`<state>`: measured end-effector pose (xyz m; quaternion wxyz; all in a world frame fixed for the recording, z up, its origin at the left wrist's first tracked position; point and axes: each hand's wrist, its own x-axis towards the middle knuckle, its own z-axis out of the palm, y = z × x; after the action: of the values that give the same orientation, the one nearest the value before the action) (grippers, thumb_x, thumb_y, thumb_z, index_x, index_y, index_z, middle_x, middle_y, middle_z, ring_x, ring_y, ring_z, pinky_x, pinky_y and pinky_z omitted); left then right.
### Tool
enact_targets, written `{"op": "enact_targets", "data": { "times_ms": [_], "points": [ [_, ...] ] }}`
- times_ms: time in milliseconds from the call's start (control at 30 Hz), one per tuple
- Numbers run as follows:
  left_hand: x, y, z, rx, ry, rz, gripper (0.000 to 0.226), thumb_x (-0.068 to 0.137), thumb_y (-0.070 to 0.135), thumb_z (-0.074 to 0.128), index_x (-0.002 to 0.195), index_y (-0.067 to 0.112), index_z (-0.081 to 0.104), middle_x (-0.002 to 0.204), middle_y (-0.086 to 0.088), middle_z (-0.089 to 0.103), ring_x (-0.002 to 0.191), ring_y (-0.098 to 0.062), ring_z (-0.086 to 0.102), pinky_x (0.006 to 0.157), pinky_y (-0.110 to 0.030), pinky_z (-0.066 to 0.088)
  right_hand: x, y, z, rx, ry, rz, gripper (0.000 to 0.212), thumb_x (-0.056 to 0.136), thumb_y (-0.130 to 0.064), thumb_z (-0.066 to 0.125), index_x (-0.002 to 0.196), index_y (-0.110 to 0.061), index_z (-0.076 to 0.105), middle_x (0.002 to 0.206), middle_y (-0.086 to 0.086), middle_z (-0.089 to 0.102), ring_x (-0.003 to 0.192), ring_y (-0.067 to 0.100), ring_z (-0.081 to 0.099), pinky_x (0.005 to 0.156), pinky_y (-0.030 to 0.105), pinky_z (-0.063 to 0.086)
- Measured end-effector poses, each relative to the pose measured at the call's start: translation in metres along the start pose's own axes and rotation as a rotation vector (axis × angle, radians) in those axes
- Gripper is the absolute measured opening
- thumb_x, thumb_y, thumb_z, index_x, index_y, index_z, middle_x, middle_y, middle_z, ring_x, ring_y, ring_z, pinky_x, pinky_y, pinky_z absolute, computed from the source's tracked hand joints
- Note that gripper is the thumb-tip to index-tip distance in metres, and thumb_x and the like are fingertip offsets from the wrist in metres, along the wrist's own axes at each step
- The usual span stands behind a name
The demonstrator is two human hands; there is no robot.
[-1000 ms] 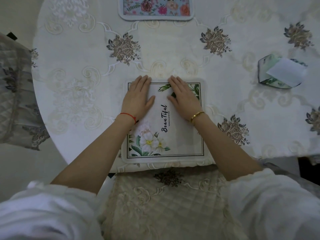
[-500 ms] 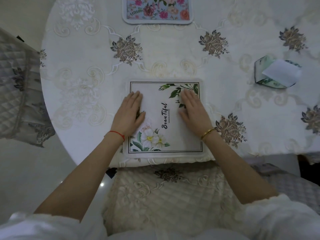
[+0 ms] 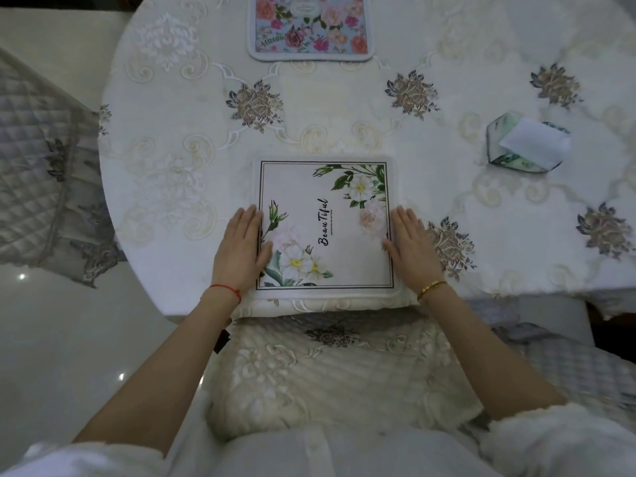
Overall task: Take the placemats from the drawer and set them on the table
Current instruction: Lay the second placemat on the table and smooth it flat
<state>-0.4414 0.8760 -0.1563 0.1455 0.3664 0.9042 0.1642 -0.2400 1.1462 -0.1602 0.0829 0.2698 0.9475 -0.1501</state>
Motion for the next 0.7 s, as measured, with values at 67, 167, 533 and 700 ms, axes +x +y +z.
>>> {"op": "enact_targets", "data": {
  "times_ms": [67, 167, 533, 700],
  "points": [
    [-0.011, 0.009, 0.003, 0.002, 0.001, 0.043, 0.058, 0.097, 0.029, 0.049, 0.147, 0.005, 0.031, 0.156, -0.011, 0.028, 0.147, -0.027, 0.017, 0.122, -0.04, 0.017, -0.011, -0.012, 0.002, 0.019, 0.005, -0.075, 0.064, 0.102, -0.037, 0.037, 0.152, -0.009, 0.01, 0.161, 0.007, 0.008, 0.149, 0.02, 0.001, 0.122, 0.032, 0.001],
    [-0.025, 0.029, 0.012, -0.011, -0.023, 0.103, 0.06, 0.097, 0.032, 0.049, 0.148, 0.008, 0.029, 0.156, -0.01, 0.028, 0.147, -0.026, 0.019, 0.121, -0.037, 0.017, -0.021, -0.039, 0.012, 0.008, -0.067, -0.22, 0.07, 0.1, -0.039, 0.04, 0.152, -0.007, 0.004, 0.162, 0.009, 0.001, 0.149, 0.02, -0.003, 0.123, 0.036, 0.005],
    [-0.056, 0.007, 0.014, 0.029, -0.046, 0.071, 0.065, 0.094, 0.03, 0.057, 0.149, 0.009, 0.03, 0.157, -0.007, 0.027, 0.145, -0.024, 0.025, 0.12, -0.036, 0.021, -0.051, -0.01, 0.016, -0.045, -0.099, -0.151, 0.069, 0.1, -0.04, 0.039, 0.152, -0.009, 0.005, 0.161, 0.006, 0.002, 0.149, 0.018, 0.003, 0.123, 0.033, 0.006],
    [-0.068, 0.003, 0.009, 0.037, -0.027, 0.021, 0.063, 0.094, 0.029, 0.056, 0.148, 0.007, 0.031, 0.156, -0.009, 0.029, 0.145, -0.026, 0.024, 0.121, -0.037, 0.019, -0.063, -0.002, 0.008, -0.034, -0.074, -0.097, 0.068, 0.101, -0.036, 0.041, 0.152, -0.008, 0.007, 0.161, 0.007, 0.006, 0.149, 0.02, 0.002, 0.122, 0.031, 0.003]
  ]
}}
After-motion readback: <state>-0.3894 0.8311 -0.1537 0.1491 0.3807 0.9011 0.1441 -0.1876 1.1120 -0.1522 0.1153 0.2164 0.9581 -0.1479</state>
